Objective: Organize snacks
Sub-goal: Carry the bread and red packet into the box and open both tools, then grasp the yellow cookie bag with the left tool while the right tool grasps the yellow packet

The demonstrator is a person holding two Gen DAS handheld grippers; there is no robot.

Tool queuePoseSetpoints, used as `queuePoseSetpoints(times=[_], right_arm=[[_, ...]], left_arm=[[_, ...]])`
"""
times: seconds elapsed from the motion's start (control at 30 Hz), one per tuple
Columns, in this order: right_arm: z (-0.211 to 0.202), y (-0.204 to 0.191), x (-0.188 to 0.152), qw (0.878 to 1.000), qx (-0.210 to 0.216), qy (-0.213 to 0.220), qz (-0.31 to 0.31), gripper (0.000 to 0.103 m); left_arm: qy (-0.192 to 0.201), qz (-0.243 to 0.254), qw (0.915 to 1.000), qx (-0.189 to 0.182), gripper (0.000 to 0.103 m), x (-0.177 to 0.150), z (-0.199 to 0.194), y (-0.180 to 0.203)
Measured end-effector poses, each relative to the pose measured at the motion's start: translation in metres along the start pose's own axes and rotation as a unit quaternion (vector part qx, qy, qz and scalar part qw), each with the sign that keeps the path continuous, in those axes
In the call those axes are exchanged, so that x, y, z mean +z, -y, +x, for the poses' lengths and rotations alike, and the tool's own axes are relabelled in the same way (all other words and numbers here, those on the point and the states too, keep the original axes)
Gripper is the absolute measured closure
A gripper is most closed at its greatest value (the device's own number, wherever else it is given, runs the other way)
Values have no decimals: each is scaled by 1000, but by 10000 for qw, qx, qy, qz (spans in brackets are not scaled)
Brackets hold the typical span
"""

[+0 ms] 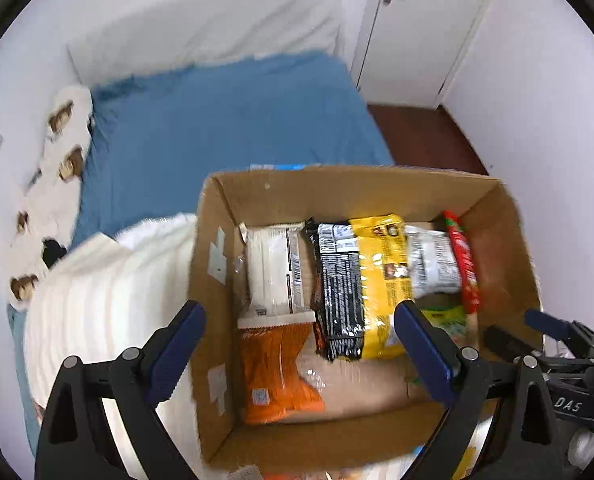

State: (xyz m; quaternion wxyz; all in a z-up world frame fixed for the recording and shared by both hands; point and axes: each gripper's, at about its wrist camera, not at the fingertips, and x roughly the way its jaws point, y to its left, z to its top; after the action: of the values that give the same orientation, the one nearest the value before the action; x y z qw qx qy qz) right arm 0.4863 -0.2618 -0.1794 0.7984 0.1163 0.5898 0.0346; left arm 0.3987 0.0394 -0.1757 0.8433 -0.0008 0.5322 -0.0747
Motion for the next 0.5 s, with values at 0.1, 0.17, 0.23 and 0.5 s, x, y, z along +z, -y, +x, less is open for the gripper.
queuePoseSetpoints(times=[0.1, 0.17, 0.23, 0.5], right_arm=[[-25, 1, -34, 9996, 252, 107, 64, 5], [-38, 3, -55, 9993, 333, 162, 74, 5], [-50, 7, -83, 9989, 435, 160, 77, 5], [-22, 58, -184, 9974, 332, -492, 396, 5]], left_arm=[[303, 162, 9994, 63, 6, -22, -31, 5], [412, 281, 9986, 149, 6, -40, -46, 9], [469, 427, 9976, 282, 6, -67, -58, 14], [-629, 770, 9941, 435, 6, -177, -3, 29]])
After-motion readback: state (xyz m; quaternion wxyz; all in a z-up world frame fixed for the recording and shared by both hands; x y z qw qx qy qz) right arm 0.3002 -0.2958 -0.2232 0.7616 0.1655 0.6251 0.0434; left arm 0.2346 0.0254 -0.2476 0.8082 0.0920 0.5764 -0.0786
